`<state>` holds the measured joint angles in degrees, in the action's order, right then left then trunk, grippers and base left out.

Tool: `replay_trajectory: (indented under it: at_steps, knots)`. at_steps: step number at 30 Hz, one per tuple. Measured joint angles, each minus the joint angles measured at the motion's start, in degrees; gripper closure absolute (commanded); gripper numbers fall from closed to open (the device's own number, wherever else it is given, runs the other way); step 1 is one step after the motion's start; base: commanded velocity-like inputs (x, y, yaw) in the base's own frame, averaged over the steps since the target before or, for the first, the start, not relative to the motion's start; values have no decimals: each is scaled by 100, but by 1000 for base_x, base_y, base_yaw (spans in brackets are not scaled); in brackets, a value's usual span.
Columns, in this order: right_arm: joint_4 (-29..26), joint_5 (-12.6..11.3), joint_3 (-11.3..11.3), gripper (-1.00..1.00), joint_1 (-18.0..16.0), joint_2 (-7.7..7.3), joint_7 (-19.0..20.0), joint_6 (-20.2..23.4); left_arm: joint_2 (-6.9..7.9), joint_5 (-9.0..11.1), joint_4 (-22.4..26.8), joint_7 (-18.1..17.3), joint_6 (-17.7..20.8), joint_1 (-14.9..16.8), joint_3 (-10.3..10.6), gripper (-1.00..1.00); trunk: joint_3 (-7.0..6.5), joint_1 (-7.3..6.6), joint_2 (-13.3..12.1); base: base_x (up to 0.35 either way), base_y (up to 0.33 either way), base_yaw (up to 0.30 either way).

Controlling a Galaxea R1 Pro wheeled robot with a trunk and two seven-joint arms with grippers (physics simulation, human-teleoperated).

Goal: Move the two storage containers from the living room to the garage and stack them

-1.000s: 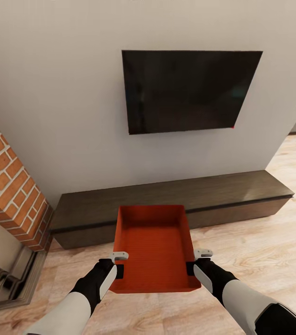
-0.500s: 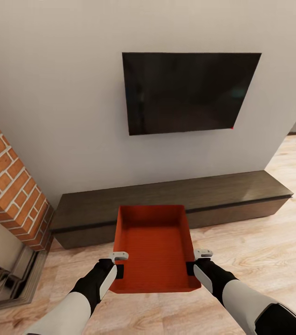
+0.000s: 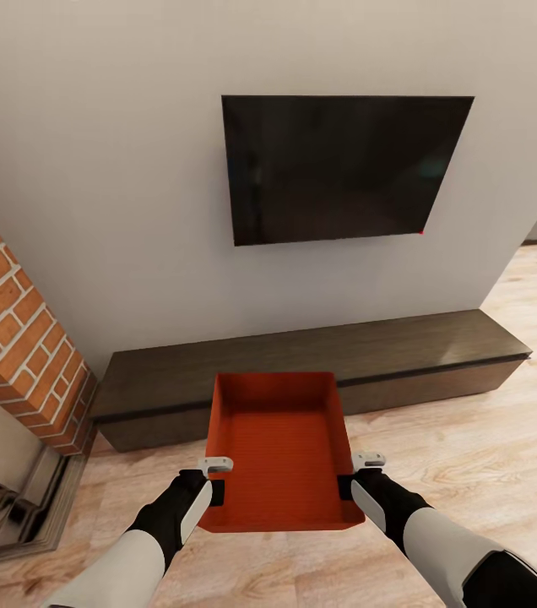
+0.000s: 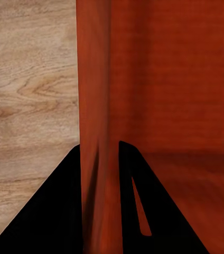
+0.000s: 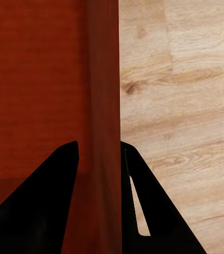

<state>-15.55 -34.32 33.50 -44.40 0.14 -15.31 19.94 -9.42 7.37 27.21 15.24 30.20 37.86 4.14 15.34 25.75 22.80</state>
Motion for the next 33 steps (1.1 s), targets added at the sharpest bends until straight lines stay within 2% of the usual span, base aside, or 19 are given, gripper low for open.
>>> replay_trajectory:
  at_steps: [33]
  knots:
    - [-33, -9, 8, 100, 1, -7, -18, 2, 0, 2, 14, 1, -8, 0, 2, 100, 0, 0, 0, 0, 0, 0]
